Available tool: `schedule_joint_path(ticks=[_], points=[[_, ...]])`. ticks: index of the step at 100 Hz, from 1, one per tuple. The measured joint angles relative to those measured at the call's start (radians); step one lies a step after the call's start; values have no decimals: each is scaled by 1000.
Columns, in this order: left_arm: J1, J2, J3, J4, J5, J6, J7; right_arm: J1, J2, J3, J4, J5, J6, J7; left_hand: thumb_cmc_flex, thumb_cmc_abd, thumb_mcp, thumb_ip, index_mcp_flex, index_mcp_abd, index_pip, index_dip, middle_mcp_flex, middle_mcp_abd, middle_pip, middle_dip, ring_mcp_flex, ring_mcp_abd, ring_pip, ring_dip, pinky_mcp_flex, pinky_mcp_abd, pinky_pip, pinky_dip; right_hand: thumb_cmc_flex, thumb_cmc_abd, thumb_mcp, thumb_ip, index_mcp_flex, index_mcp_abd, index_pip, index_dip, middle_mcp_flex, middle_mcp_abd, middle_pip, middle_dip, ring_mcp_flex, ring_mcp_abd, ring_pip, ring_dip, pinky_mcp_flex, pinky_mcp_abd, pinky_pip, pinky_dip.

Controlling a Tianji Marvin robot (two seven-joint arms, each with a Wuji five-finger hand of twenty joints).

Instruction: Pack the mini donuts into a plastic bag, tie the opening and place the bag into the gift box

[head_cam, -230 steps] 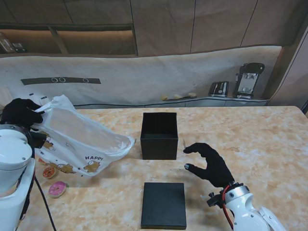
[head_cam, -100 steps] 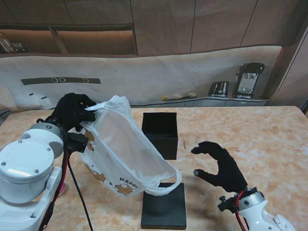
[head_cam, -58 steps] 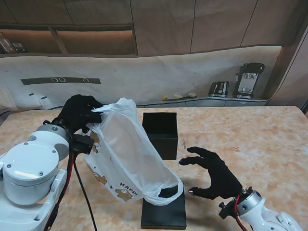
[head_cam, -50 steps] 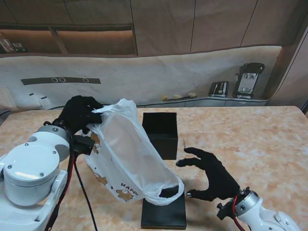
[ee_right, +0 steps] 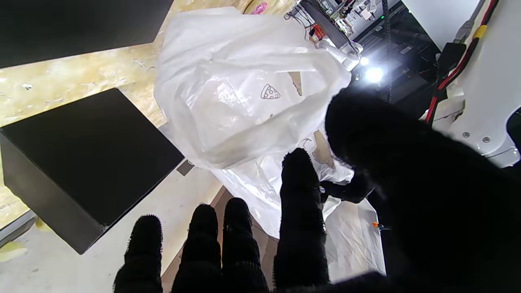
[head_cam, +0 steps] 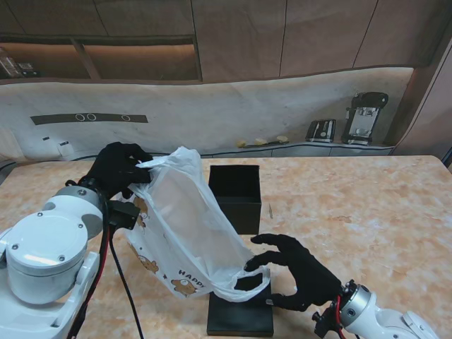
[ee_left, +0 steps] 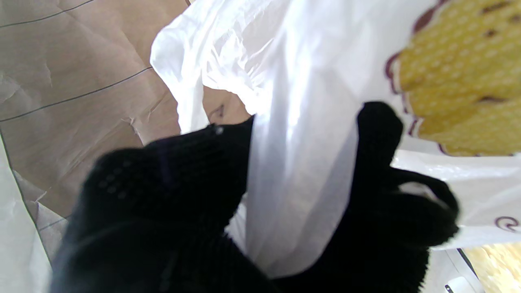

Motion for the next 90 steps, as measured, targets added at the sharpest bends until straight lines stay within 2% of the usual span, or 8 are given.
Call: schedule_joint_path(ticks=[16,28,41,45,55,68,76,90], points=[[4,0,-4,0,0,0,-4,-14,5,1,-1,-16,4,6,0,0,-1,0,0,0,0,-2,0,0,0,0,0,0,0,0,0,0,0,0,0,0,-20,0,6,11,-12,11,-1,0,-21,1,-10,0,-12,0,-9,0,-26,2],[5,0,-3,0,0,1,-2,-19,6,-2,-1,-52,13,-3,0,0,-1,0,0,1,0,-2,0,0,0,0,0,0,0,0,0,0,0,0,2,-6,-70,-101,36,16,-5,43,-3,0,4,40,-10,0,-8,0,-6,0,-40,22],[6,0,-1,0,-2,1,3,-12,1,-35,12,-196,19,-161,0,0,-1,0,0,1,0,-2,0,0,0,0,0,0,0,0,0,0,0,0,105,-18,-92,-125,188,11,145,117,52,-1,100,32,34,1,84,12,55,0,-29,24],[7,0,-2,0,-3,1,2,-7,-4,-50,19,-213,29,-215,0,0,-1,0,0,1,0,-2,0,0,0,0,0,0,0,0,0,0,0,0,160,-18,-106,-176,236,-5,265,50,98,-2,128,71,54,1,123,13,67,0,-13,23],[15,1,-9,0,0,-9,-4,4,-24,-66,28,-208,51,-246,0,0,-1,0,0,1,0,-11,0,0,0,-1,0,0,0,0,0,1,0,0,211,51,-158,-222,344,-28,447,-75,222,-12,153,84,108,3,181,25,97,2,28,14],[32,5,-31,0,14,-32,-22,12,-45,-75,30,-206,62,-309,1,3,-13,1,-12,3,0,-11,0,0,0,-2,0,0,-1,0,0,2,-1,0,208,151,-184,-278,345,-27,450,-90,280,-18,162,78,125,3,199,25,99,2,72,2],[46,9,-50,0,18,-48,-30,13,-54,-68,19,-212,66,-332,1,12,-21,1,-12,3,0,-13,-1,0,0,-2,-1,1,-1,0,0,4,-1,0,207,149,-181,-288,345,-22,450,-90,280,-21,167,90,136,3,219,25,99,2,153,-58],[83,16,-88,-1,19,-93,-46,11,-67,-28,-24,-223,78,-355,4,17,-43,2,-12,3,0,-24,-11,1,2,-3,-15,6,-3,0,0,11,-10,0,207,168,-170,-300,341,11,452,-65,280,-22,179,79,145,3,222,25,92,3,246,-97]])
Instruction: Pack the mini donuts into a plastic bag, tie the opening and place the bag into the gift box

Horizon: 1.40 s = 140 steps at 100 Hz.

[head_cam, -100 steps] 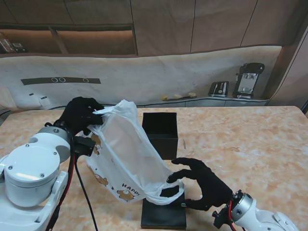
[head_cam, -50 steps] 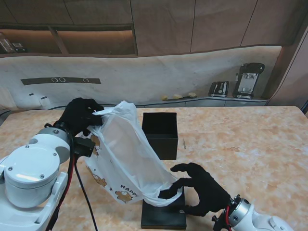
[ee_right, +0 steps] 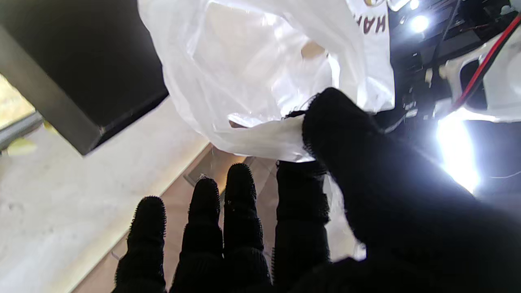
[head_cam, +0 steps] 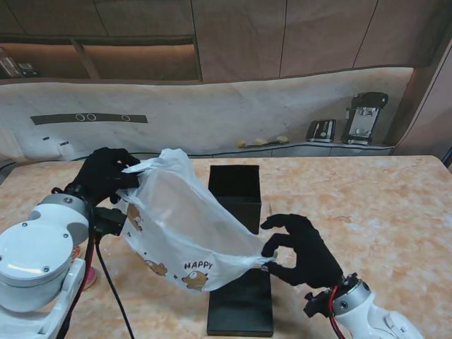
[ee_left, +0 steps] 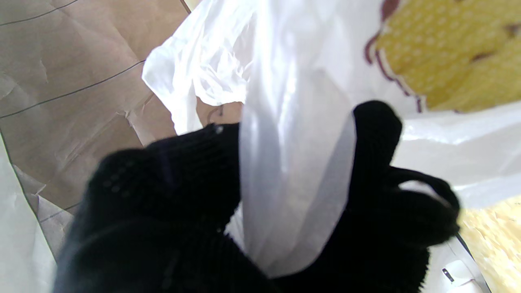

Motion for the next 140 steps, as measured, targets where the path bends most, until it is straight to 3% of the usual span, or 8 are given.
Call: schedule_joint_path(ticks=[15,27,38,59,72,103,122,140], points=[[55,6,-40,-1,1,-45,-10,1,-6,44,-45,12,9,-9,13,32,-58,0,0,0,0,-13,0,1,0,-2,-1,4,-8,0,0,3,-1,-4,0,21,0,-10,-14,34,4,33,0,0,2,-4,0,0,3,0,-6,0,52,-23],[99,10,-64,-1,2,-83,-12,7,-8,73,-68,26,16,-6,69,80,-243,18,-1,7,-24,-49,-2,3,-16,-33,-14,7,-48,0,-14,4,-23,-15,1,22,0,-10,-15,43,4,48,0,-1,2,0,0,0,4,0,-7,0,75,-42],[157,12,-73,-1,2,-146,-8,19,-9,100,-74,26,17,-5,101,102,-343,21,-2,7,-38,-68,-10,5,-42,-60,-26,12,-89,-21,-30,5,-55,-25,1,22,-1,-10,-15,43,4,49,0,-1,2,1,12,1,12,0,-7,0,91,-45],[265,8,-25,-2,-24,-199,74,46,-9,135,-68,6,39,-9,114,114,-392,21,-18,11,-44,-84,-12,5,-46,-73,-53,22,-111,-37,-62,16,-82,-25,1,32,-3,-10,-16,42,4,55,0,-1,2,1,25,3,11,0,-4,0,98,-46],[307,1,15,-2,-28,-232,92,56,-9,146,-59,-8,48,-21,114,127,-396,21,-37,3,-44,-85,-37,5,-59,-74,-108,35,-136,-40,-139,27,-104,-25,1,32,-14,-11,-16,29,4,61,0,-1,2,0,29,7,11,0,3,0,109,-51],[314,0,143,0,55,-254,124,109,-6,153,-16,-39,67,-10,141,192,-488,22,-113,-32,-33,-85,-111,-13,-79,-49,-222,45,-201,-40,-291,27,-218,76,-12,30,-31,-22,-15,-63,1,49,31,-1,-7,1,36,11,9,0,9,0,122,-68],[327,8,183,2,153,-274,116,152,-3,132,27,-33,97,-12,204,270,-676,23,-162,-47,-27,-85,-172,-26,-95,-36,-289,44,-230,-40,-374,13,-295,128,-13,29,-41,-22,-11,-85,-7,24,41,-1,-13,1,40,14,9,0,18,0,134,-69],[306,15,224,97,167,-306,118,168,-2,113,67,-22,128,-9,226,305,-741,29,-189,-53,-26,-81,-196,-28,-95,-24,-327,44,-250,-40,-423,7,-325,140,-13,29,-41,-22,-10,-87,-7,22,42,-1,-17,0,41,15,9,0,21,0,143,-70]])
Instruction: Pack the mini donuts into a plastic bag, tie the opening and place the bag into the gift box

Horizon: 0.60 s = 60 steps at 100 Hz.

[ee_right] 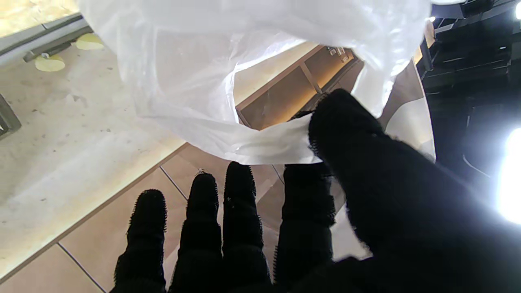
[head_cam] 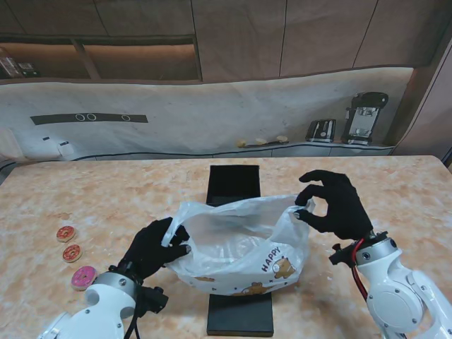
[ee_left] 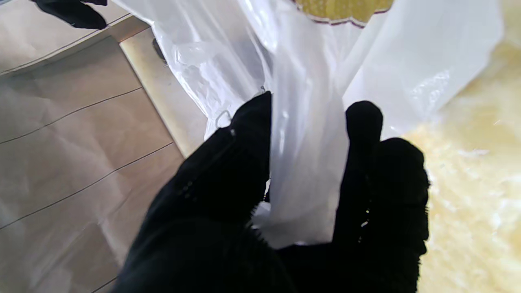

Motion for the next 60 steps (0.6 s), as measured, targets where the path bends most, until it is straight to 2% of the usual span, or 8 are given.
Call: schedule_joint_path(ticks=[17,25,29,34,41,50,60], points=[[-3,-7,26,47,-59,43,21,4,1,-7,25,-1,20,7,0,0,-37,2,-2,0,1,6,-14,0,1,4,-14,0,-1,0,-18,0,0,19,0,0,0,0,0,0,0,-9,0,0,-1,0,11,5,-1,0,7,6,3,0],[1,-8,32,60,-48,33,20,5,1,-11,33,7,33,17,-1,0,-54,2,-21,0,0,6,-93,2,63,-38,-59,4,-17,0,-64,0,-25,34,1,0,0,0,0,0,0,-9,0,0,-11,0,11,5,-1,0,8,6,3,0],[4,-8,32,66,-47,22,18,5,2,-13,37,9,36,19,-28,4,-60,2,-40,-2,-40,8,-154,4,95,-70,-107,6,-51,0,-119,-2,-58,39,1,0,0,0,0,0,0,-9,1,0,-11,0,11,6,-1,0,8,7,3,0],[9,-8,30,71,-47,1,11,6,3,-17,44,9,39,19,-74,43,-61,3,-70,-7,-118,11,-260,4,134,-175,-198,16,-87,0,-227,-5,-117,46,1,0,0,0,0,0,0,-9,1,0,-11,0,11,6,-1,0,8,7,3,0],[18,-6,19,79,-41,-54,-6,9,3,-23,51,9,43,19,-147,105,-73,12,-159,-15,-231,17,-413,3,142,-252,-330,6,-151,-11,-378,-20,-205,48,1,0,0,0,0,0,0,-9,11,0,-22,0,11,6,-1,0,9,7,3,0],[32,1,-6,83,2,-120,-35,11,3,-26,57,8,44,19,-177,116,-139,12,-246,-33,-348,-24,-567,-10,88,-300,-475,-20,-248,-54,-520,-43,-348,27,1,0,0,0,0,0,0,-9,12,0,-13,1,13,6,-2,0,10,7,3,0],[46,8,-32,82,11,-144,-42,14,3,-29,60,7,44,16,-175,128,-227,12,-270,-43,-410,-58,-685,-20,4,-363,-584,-43,-384,-127,-607,-55,-517,-30,1,0,0,0,0,0,0,-9,12,0,-13,1,21,7,-4,0,14,7,3,0]])
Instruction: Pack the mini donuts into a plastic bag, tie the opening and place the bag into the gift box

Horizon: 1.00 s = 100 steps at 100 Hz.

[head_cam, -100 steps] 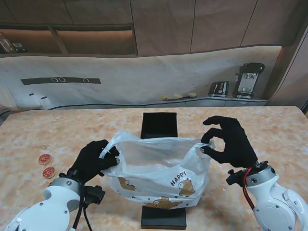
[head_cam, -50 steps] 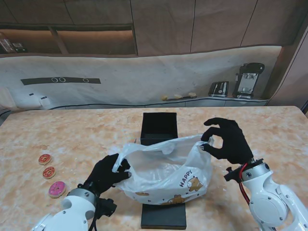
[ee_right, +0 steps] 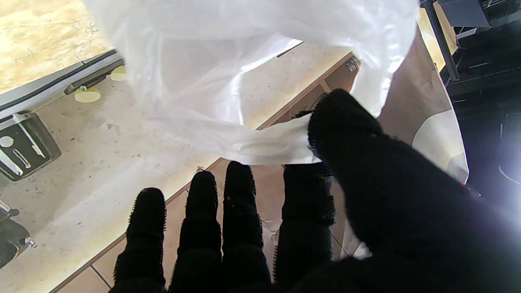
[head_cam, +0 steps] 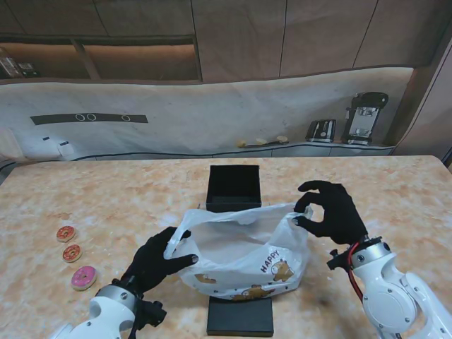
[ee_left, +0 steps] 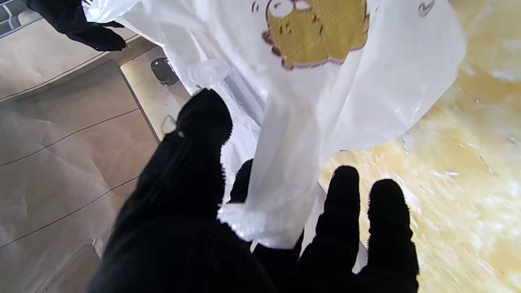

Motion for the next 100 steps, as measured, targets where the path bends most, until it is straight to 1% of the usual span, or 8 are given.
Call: schedule_joint_path(ticks=[16,32,45,54,59,74,86,100], points=[[23,11,-41,-8,16,-28,-35,9,0,-8,8,3,-6,-4,-36,17,-112,0,0,-13,-39,-23,-49,-1,-73,-67,-55,-14,-96,-70,-36,0,-189,-81,0,0,0,0,0,0,0,-1,0,0,0,0,0,0,0,0,3,0,1,0],[29,20,-48,-18,32,-22,-60,18,-1,-11,17,11,-13,-5,-46,36,-156,10,-28,-20,-82,-36,-97,-1,-114,-96,-91,-17,-144,-94,-46,-9,-254,-108,0,0,0,0,0,0,0,-1,0,0,0,0,0,0,0,0,3,0,1,0],[24,26,-48,-19,60,-14,-84,21,-1,-9,22,12,-24,-10,-47,36,-168,10,-25,-20,-91,-38,-108,-1,-98,-89,-100,-22,-125,-89,-44,-11,-241,-108,0,0,0,0,0,0,0,-1,0,0,0,0,0,0,0,0,3,0,1,-6],[17,29,-48,-18,104,-11,-90,21,-2,-3,25,12,-36,-13,-62,36,-178,10,-24,-8,-93,-38,-95,0,-36,8,-95,-24,-34,-1,-31,-13,-138,-39,0,0,0,0,0,0,0,-1,0,0,0,0,0,0,0,0,3,0,1,-9],[12,31,-48,-15,119,-11,-91,21,-3,2,27,12,-42,-14,-71,36,-180,10,-24,4,-93,-38,-94,1,-19,36,-88,-25,-9,23,-29,-23,-110,-25,0,0,0,0,0,0,0,-1,0,0,0,0,0,0,0,0,3,0,1,-9],[1,30,-46,-5,106,-20,-66,20,-3,17,33,11,-57,-15,-82,36,-180,10,-24,23,-93,-34,-94,1,-16,43,-88,-25,-3,25,-29,-23,-102,-23,0,0,0,0,0,0,0,-1,0,0,0,0,0,0,0,0,3,0,1,-9],[-9,28,-40,8,174,-33,-37,19,-3,26,41,11,-68,-20,-80,36,-180,10,-24,33,-92,-20,-94,1,-16,43,-88,-25,-3,25,-24,-24,-80,-23,0,0,0,0,2,0,0,-2,0,0,0,0,0,0,-6,0,3,0,1,-9],[-23,26,-33,26,227,-50,-7,18,-4,31,48,11,-80,-29,-69,49,-180,10,-65,44,16,66,-94,1,12,55,-78,-25,11,25,-21,-24,-47,-23,0,0,0,0,4,0,0,-2,0,0,0,0,0,0,-6,0,3,0,1,-9]])
